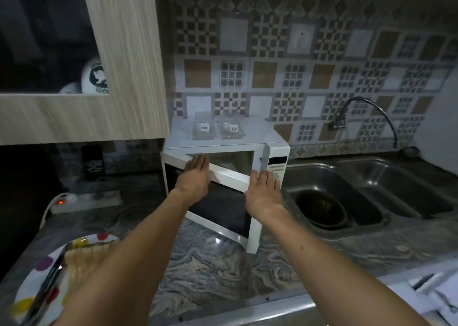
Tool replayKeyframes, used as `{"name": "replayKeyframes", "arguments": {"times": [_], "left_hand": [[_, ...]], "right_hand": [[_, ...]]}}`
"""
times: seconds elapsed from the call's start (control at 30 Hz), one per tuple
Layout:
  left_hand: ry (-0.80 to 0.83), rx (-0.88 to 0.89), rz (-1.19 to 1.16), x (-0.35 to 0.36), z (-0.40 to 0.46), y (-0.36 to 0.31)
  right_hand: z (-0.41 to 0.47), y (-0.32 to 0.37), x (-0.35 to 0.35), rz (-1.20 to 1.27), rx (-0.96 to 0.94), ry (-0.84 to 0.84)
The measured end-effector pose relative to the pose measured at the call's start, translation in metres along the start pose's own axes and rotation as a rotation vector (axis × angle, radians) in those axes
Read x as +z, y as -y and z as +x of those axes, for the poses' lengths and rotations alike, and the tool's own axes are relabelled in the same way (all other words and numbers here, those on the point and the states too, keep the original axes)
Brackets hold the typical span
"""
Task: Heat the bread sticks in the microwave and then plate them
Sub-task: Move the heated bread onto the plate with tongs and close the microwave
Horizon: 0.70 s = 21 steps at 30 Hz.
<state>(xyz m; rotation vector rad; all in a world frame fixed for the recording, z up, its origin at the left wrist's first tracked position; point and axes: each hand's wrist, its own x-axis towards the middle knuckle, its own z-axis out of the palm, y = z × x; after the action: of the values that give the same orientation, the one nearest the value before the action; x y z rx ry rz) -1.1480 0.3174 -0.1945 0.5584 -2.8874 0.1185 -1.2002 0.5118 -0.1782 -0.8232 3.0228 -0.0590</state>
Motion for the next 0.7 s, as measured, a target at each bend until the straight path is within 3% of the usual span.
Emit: {"name": "replayKeyframes", "arguments": {"times": [0.5, 0.6, 0.7], "left_hand": [[0.022, -0.201, 0.056, 0.020, 0.043, -0.047], [-0.125, -0.169, -0.004, 0.029, 0.037, -0.060], [-0.389, -0.168, -0.099, 0.042, 0.033, -0.082]], "right_hand": [[0.086, -0.056, -0.006, 0.104, -0.132, 0.022], [0.102, -0.060, -0.006, 0.087, -0.168, 0.032], [0.116, -0.067, -0.007, 0.073, -0.208, 0.029]]}}
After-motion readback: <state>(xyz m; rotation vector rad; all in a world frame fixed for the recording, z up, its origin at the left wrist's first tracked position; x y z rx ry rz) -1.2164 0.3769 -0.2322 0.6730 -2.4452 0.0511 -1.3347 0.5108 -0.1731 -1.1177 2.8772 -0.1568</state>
